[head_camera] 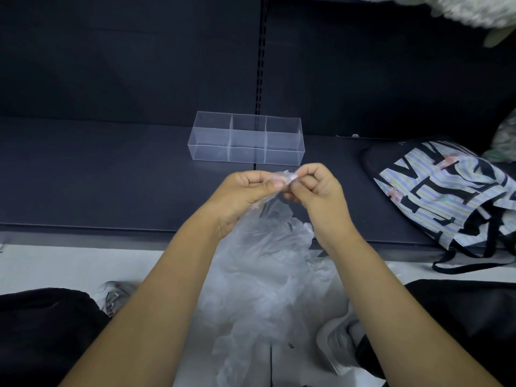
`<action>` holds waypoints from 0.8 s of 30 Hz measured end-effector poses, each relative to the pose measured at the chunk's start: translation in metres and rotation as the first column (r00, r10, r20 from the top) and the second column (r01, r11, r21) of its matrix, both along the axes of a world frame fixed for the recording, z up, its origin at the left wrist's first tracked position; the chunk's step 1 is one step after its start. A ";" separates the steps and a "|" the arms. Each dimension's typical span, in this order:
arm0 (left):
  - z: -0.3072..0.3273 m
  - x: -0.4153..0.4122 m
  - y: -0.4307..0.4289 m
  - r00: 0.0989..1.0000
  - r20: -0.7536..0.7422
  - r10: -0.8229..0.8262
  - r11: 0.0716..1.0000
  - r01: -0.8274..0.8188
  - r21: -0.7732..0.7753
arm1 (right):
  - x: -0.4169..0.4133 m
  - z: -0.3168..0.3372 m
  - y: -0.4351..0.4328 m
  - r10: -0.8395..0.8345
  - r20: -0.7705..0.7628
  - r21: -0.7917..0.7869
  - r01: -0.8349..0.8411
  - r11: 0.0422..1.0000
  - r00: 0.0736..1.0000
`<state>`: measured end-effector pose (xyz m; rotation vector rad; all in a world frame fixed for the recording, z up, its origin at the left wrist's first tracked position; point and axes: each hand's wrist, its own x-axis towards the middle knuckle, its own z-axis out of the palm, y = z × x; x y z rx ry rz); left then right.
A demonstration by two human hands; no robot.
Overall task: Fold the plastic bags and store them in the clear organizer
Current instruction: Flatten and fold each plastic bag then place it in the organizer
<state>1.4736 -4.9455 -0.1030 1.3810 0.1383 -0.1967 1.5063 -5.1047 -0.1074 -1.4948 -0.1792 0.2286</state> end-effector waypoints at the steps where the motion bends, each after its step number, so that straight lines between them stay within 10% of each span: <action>1: -0.001 0.000 0.000 1.000 0.017 0.021 1.000 -0.021 -0.003 | 0.001 0.000 -0.001 0.036 -0.056 0.034 -0.034 0.999 0.998; 4: -0.003 0.001 0.000 0.996 0.044 0.077 0.995 -0.080 0.062 | 0.003 0.004 -0.004 0.029 -0.124 0.040 -0.024 0.999 0.992; 16: -0.007 0.005 -0.012 0.991 0.099 0.084 0.981 -0.100 0.167 | -0.002 0.003 0.005 -0.008 0.410 -0.466 0.217 0.858 0.912; 24: -0.010 0.009 -0.017 0.986 0.144 0.081 0.981 -0.104 0.162 | 0.006 -0.001 0.002 0.034 0.556 -0.490 0.293 0.821 0.831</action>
